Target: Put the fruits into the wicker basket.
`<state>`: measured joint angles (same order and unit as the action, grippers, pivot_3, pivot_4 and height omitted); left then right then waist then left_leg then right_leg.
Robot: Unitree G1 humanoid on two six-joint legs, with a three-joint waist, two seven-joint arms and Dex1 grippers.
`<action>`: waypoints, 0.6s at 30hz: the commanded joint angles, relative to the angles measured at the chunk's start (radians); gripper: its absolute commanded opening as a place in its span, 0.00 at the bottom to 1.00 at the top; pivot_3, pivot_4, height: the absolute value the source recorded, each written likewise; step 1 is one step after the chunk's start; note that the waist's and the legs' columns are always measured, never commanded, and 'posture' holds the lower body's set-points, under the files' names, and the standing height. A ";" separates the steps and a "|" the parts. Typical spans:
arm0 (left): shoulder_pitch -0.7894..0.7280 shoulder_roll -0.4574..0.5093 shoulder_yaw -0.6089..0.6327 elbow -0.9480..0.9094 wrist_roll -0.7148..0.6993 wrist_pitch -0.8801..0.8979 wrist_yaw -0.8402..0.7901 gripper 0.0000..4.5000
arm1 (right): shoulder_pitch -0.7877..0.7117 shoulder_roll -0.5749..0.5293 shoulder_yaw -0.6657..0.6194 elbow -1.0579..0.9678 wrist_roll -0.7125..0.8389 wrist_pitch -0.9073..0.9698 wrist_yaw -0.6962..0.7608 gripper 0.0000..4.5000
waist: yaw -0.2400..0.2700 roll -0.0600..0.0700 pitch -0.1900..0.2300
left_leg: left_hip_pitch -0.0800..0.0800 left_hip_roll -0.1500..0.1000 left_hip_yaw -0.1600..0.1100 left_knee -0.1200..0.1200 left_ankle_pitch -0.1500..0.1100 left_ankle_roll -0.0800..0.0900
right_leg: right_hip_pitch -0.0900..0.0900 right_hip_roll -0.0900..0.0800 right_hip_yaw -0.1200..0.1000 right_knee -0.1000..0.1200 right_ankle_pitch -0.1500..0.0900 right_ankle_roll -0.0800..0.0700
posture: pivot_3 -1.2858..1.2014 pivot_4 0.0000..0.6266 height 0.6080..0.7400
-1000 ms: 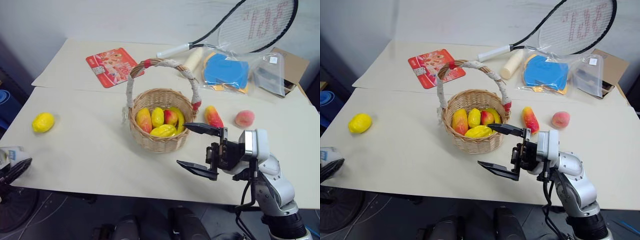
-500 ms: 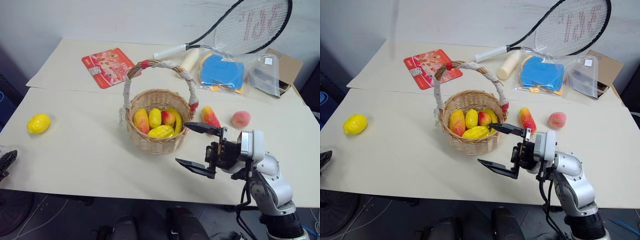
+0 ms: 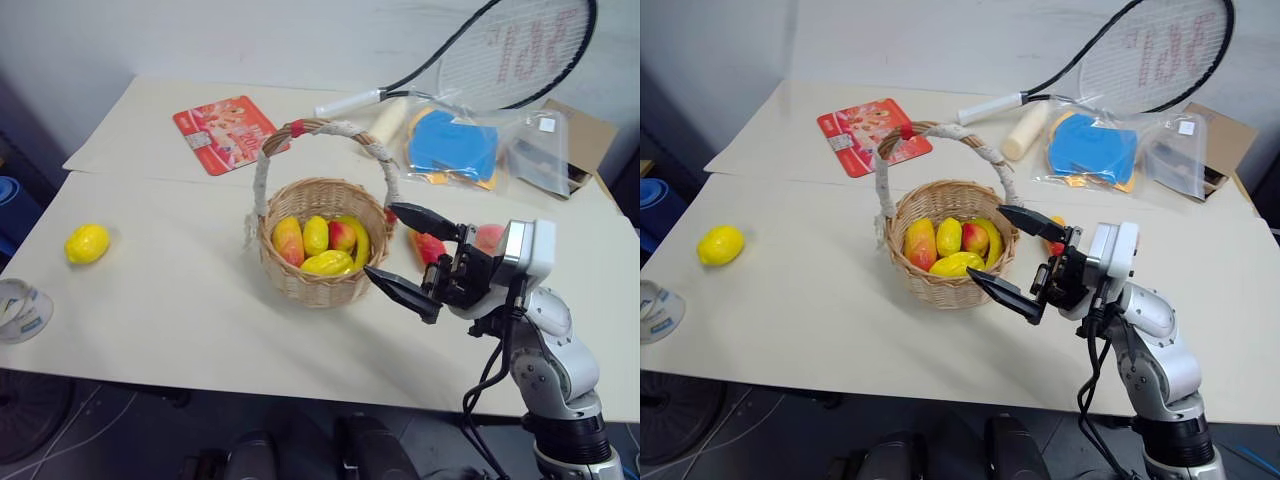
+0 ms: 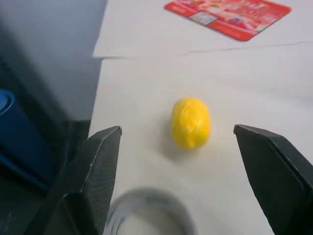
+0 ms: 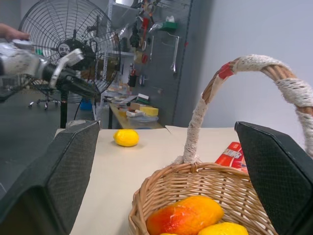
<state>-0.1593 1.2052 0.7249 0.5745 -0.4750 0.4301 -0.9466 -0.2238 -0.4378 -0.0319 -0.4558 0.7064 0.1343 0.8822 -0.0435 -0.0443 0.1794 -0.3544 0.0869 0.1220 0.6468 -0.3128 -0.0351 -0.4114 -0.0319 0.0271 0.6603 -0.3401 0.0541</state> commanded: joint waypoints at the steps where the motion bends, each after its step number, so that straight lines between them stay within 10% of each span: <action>1: -0.225 -0.018 -0.215 0.186 0.123 -0.086 0.008 0.86 | -0.008 0.009 0.012 -0.025 -0.012 -0.010 0.000 1.00 | 0.002 0.001 0.000 | 0.000 0.000 0.001 0.000 0.000 0.000 | 0.000 0.000 0.000 0.000 0.000 0.000 | 0.52 0.24 1.00; 15: -0.672 -0.183 -0.489 0.683 0.382 -0.292 0.174 0.86 | 0.014 0.003 0.014 -0.091 -0.054 0.005 -0.072 1.00 | -0.007 -0.004 -0.002 | -0.017 0.000 0.020 0.015 -0.001 -0.002 | -0.020 0.005 0.000 0.008 0.002 0.004 | 0.52 0.24 1.00; 18: -0.671 -0.207 -0.501 0.701 0.397 -0.314 0.176 0.72 | 0.018 0.002 0.011 -0.095 -0.055 0.006 -0.078 1.00 | -0.010 -0.005 -0.002 | -0.016 0.002 0.024 0.018 -0.002 -0.002 | -0.020 0.005 -0.001 0.008 0.004 0.008 | 0.52 0.24 1.00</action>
<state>-0.8161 0.9902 0.2246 1.2696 -0.0901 0.1381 -0.7761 -0.2099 -0.4289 -0.0057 -0.5066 0.6462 0.1417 0.8120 -0.0537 -0.0490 0.1771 -0.3699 0.0884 0.1472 0.6654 -0.3151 -0.0368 -0.4311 -0.0272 0.0264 0.6688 -0.3357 0.0622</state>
